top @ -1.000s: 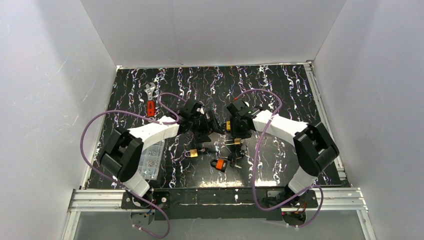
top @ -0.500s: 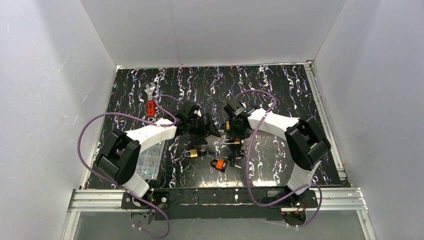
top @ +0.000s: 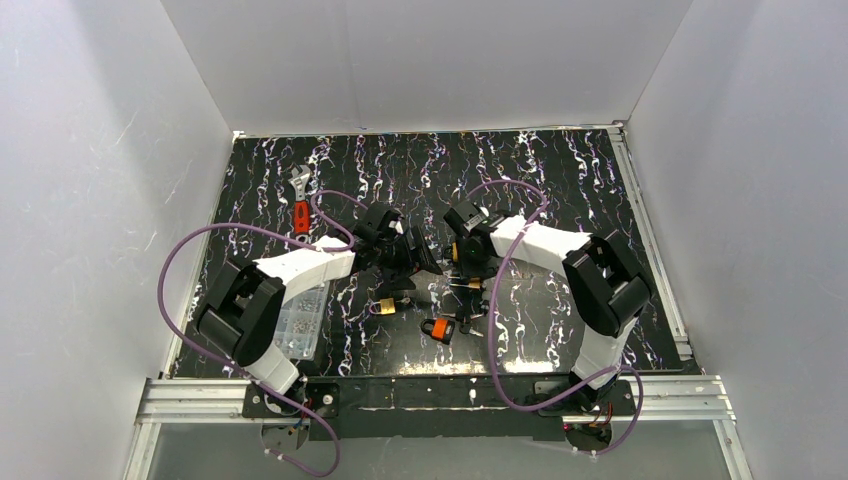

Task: Lock with the key
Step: Pick up the lock from the center of the board, then lock the lock.

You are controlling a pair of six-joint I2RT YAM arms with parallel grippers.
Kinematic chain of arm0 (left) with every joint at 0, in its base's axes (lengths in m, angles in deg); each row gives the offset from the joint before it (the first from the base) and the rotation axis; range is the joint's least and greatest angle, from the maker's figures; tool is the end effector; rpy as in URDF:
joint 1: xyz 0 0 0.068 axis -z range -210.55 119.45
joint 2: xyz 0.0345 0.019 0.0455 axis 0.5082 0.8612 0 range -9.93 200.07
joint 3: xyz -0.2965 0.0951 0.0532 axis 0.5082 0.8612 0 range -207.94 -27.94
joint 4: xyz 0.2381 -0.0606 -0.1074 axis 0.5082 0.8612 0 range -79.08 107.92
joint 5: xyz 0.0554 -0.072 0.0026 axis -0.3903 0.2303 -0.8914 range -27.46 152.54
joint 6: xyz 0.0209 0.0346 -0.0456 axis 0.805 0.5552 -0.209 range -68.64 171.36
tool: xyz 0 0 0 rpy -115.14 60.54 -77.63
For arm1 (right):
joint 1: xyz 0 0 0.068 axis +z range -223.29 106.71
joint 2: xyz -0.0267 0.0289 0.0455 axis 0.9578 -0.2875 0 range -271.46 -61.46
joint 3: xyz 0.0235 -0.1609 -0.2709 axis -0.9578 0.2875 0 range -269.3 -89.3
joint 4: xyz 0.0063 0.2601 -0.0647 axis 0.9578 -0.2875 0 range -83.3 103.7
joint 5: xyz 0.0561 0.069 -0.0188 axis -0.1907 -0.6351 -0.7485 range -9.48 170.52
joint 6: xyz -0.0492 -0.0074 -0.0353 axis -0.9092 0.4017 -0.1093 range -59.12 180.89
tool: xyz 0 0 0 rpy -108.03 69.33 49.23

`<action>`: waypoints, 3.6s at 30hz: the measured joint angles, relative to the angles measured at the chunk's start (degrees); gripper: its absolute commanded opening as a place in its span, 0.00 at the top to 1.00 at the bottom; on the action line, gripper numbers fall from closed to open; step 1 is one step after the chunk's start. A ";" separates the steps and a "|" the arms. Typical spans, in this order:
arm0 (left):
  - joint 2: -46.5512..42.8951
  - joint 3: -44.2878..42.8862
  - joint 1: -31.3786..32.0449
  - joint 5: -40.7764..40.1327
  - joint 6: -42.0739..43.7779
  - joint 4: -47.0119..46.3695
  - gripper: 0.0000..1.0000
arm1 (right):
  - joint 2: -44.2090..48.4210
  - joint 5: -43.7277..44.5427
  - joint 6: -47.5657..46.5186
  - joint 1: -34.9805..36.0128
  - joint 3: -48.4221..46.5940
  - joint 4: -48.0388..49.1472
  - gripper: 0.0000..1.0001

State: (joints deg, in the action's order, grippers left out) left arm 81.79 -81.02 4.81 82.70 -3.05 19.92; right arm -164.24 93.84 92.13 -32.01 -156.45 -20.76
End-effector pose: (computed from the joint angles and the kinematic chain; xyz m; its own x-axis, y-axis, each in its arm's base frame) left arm 0.2702 -0.2109 0.2249 -0.9465 -0.2645 -0.1850 -0.0637 0.7150 -0.6962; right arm 0.2838 0.2351 0.2048 -0.9065 -0.1241 -0.4036 -0.1319 0.9912 -0.0086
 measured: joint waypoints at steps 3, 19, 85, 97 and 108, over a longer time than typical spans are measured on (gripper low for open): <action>0.02 0.00 0.00 0.00 -0.07 -0.02 0.24 | -0.59 -0.20 0.11 0.00 0.00 -0.15 0.67; 5.66 1.07 0.00 3.10 -4.72 -5.64 0.36 | -0.22 -5.27 4.26 -1.20 0.74 1.07 0.98; -24.57 -21.14 1.20 7.26 9.73 5.73 1.00 | 54.64 -24.96 -4.59 -5.90 8.37 19.10 0.35; -24.81 -24.68 1.20 7.23 1.64 9.35 1.00 | 50.12 -42.27 -9.11 -5.75 4.63 29.29 0.39; -26.91 -26.18 1.20 7.74 -4.33 6.95 1.00 | 46.80 -48.30 -9.40 -4.87 3.13 32.72 0.47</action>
State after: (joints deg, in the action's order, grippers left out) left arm 54.89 -107.20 6.01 90.44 -7.38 26.87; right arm -117.44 45.53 82.73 -36.89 -153.33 11.96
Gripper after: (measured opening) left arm 0.049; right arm 0.545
